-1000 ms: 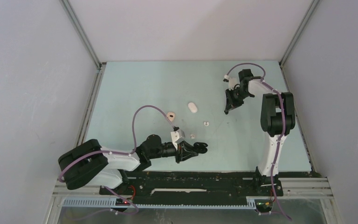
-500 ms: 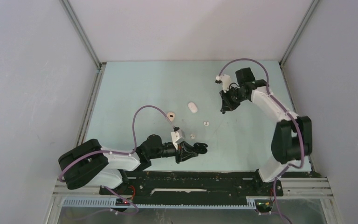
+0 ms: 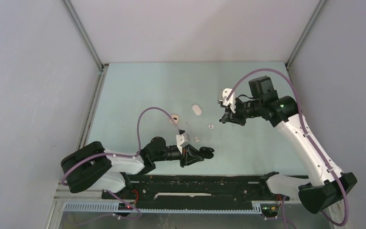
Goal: Insert the wireless bluetooth earbuds into the charging case
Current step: Pick up the earbud from the center of the board, then place the earbud in the charging case.
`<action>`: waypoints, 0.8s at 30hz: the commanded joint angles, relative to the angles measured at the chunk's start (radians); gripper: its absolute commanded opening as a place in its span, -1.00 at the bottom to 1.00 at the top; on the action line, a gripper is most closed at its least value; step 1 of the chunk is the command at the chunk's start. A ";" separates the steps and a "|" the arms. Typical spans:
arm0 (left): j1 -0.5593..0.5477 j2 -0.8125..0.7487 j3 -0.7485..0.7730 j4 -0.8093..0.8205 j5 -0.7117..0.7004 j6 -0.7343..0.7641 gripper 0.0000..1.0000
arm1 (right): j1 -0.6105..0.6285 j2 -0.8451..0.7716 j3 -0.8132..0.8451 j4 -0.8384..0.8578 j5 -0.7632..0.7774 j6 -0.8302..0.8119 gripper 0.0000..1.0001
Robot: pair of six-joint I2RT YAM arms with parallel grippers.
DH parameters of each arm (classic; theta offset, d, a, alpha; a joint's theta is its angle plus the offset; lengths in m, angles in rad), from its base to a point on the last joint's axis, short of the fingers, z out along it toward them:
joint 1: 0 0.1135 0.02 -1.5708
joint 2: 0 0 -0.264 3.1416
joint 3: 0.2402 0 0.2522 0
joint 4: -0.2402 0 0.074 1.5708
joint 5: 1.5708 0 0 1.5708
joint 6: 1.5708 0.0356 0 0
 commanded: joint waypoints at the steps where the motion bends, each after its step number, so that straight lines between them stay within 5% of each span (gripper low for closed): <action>1: 0.006 0.014 0.006 0.102 0.033 0.027 -1.00 | 0.048 0.055 0.032 -0.162 -0.082 -0.110 -1.00; 13: 0.007 0.050 0.010 0.136 0.058 0.050 -1.00 | 0.481 0.087 0.000 -0.156 0.102 0.007 -1.00; 24: 0.007 0.045 -0.036 0.278 0.090 0.024 -0.99 | 0.400 0.113 -0.024 -0.039 -0.022 0.128 -1.00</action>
